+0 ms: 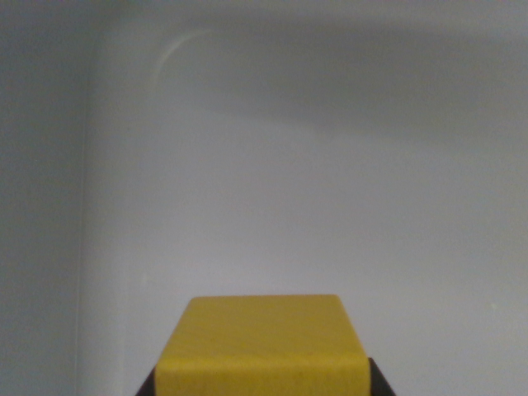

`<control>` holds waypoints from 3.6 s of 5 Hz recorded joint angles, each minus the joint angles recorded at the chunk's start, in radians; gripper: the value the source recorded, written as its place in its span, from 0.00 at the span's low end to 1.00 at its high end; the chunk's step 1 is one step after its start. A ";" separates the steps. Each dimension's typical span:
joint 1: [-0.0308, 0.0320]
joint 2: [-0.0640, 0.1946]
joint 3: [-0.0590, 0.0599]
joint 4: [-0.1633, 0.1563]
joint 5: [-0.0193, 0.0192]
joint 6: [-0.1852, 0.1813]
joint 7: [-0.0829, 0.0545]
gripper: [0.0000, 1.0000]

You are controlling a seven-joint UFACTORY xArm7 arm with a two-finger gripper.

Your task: Pick yellow cube

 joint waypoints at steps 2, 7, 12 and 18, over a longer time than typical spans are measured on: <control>-0.0007 -0.015 0.001 0.032 0.0034 0.046 -0.002 1.00; -0.0025 -0.056 0.005 0.118 0.0128 0.173 -0.008 1.00; -0.0035 -0.078 0.007 0.166 0.0179 0.242 -0.011 1.00; -0.0046 -0.102 0.009 0.217 0.0235 0.318 -0.015 1.00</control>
